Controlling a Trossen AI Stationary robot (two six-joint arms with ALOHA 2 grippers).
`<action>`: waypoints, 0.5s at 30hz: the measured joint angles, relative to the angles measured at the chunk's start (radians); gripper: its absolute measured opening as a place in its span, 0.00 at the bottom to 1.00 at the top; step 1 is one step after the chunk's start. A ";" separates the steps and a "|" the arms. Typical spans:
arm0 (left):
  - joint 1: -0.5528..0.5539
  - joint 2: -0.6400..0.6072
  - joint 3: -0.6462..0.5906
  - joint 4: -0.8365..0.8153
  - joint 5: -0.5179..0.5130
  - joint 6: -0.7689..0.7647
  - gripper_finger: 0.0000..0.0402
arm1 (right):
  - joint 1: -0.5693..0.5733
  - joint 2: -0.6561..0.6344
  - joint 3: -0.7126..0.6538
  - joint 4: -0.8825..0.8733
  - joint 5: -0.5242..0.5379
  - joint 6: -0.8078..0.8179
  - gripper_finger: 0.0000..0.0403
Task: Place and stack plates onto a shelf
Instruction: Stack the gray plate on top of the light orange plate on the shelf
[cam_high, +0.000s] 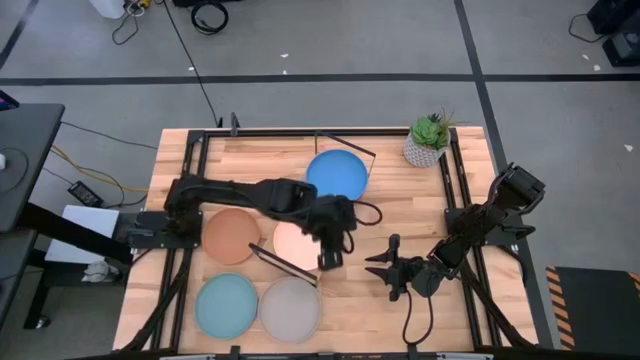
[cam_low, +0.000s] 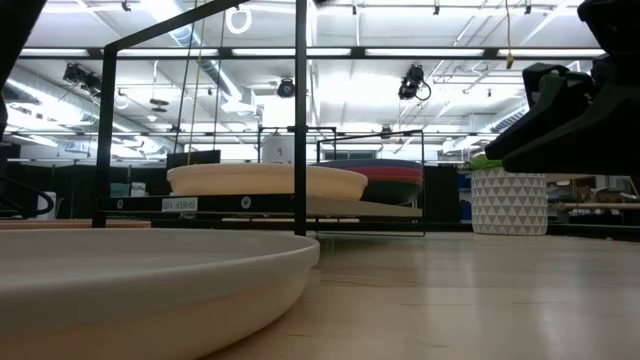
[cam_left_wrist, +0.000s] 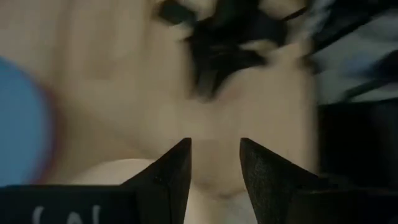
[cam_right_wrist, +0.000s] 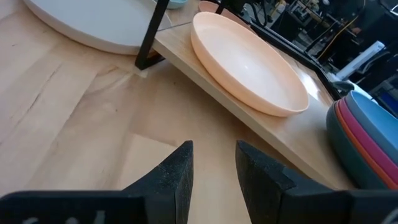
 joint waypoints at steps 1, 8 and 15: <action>-0.024 -0.001 0.022 0.000 0.025 -0.044 0.35 | 0.000 0.000 0.000 -0.001 0.000 -0.004 0.31; -0.251 0.001 0.023 -0.001 0.073 -0.199 0.35 | -0.016 0.000 0.000 -0.001 0.003 -0.050 0.31; -0.440 0.001 -0.116 0.017 -0.123 -0.597 0.35 | -0.035 0.000 0.000 -0.005 0.020 -0.082 0.31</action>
